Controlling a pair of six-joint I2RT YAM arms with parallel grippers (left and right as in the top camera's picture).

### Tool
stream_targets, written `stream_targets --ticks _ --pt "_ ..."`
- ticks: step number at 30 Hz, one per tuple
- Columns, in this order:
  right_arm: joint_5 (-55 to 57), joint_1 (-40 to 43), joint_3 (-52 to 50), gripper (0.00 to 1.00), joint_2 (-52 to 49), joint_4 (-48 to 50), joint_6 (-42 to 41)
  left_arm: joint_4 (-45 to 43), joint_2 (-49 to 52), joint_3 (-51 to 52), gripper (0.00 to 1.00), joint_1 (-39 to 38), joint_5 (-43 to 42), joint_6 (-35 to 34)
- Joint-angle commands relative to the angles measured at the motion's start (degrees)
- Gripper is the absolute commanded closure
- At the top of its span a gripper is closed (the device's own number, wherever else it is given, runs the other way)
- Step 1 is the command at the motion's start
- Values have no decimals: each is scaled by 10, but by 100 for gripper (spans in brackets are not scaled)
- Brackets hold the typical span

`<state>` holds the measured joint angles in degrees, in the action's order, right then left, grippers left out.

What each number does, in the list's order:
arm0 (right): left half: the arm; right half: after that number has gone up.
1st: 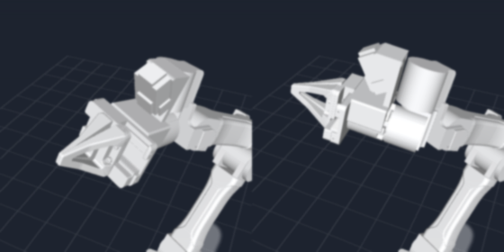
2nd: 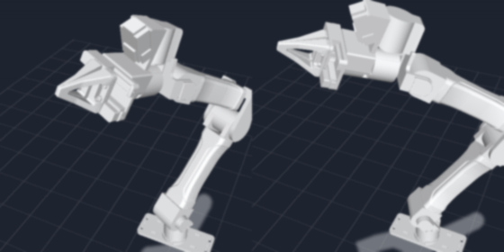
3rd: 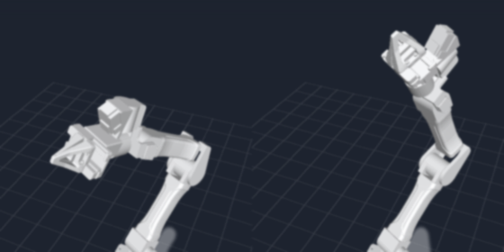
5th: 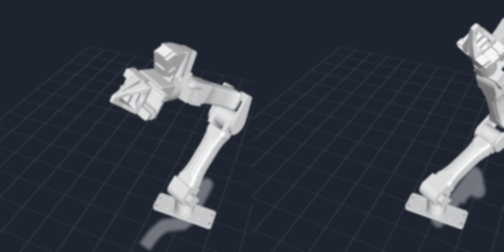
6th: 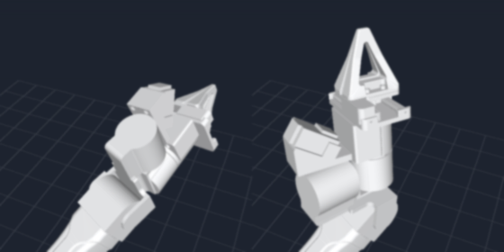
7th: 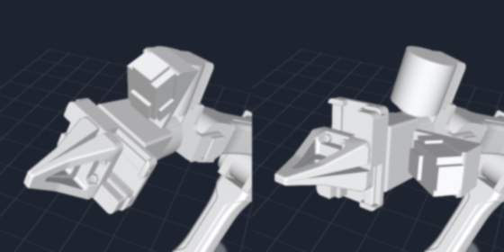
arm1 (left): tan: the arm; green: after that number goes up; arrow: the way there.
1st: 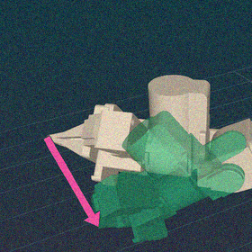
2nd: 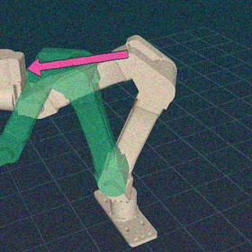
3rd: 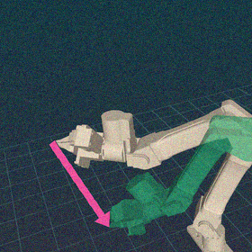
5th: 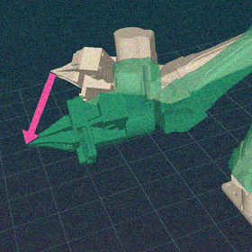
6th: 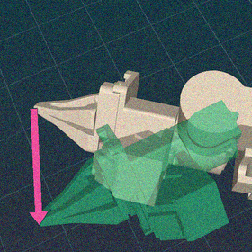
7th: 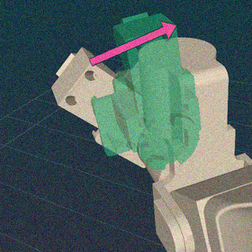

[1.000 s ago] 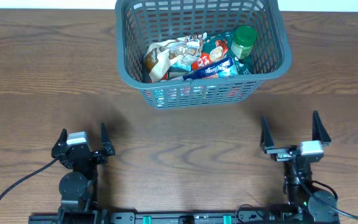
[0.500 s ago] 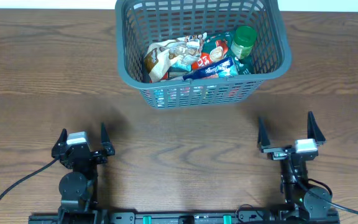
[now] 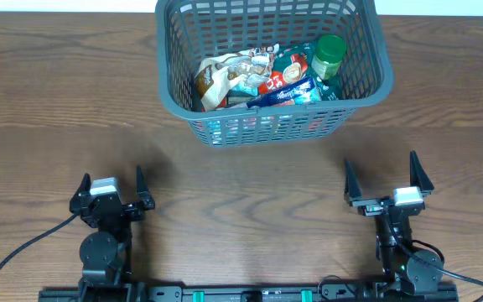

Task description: Pack container

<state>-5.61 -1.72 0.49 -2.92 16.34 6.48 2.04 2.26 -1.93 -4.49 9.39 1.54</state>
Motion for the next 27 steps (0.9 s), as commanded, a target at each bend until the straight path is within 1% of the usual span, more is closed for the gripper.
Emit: stream_targets --ticks 1,12,19,24,27 --pt "-4 5 -2 1 5 2 -4 11 2 17 2 3 7 4" --pt "3 5 -2 1 5 2 -18 11 2 17 1 3 7 4" --pt "94 5 -2 1 5 -6 -113 11 2 17 2 3 7 4" --pt "97 5 -2 1 5 -11 -120 11 2 17 1 3 7 4" --pt "97 5 -2 1 4 -33 -120 11 2 17 1 3 7 4"
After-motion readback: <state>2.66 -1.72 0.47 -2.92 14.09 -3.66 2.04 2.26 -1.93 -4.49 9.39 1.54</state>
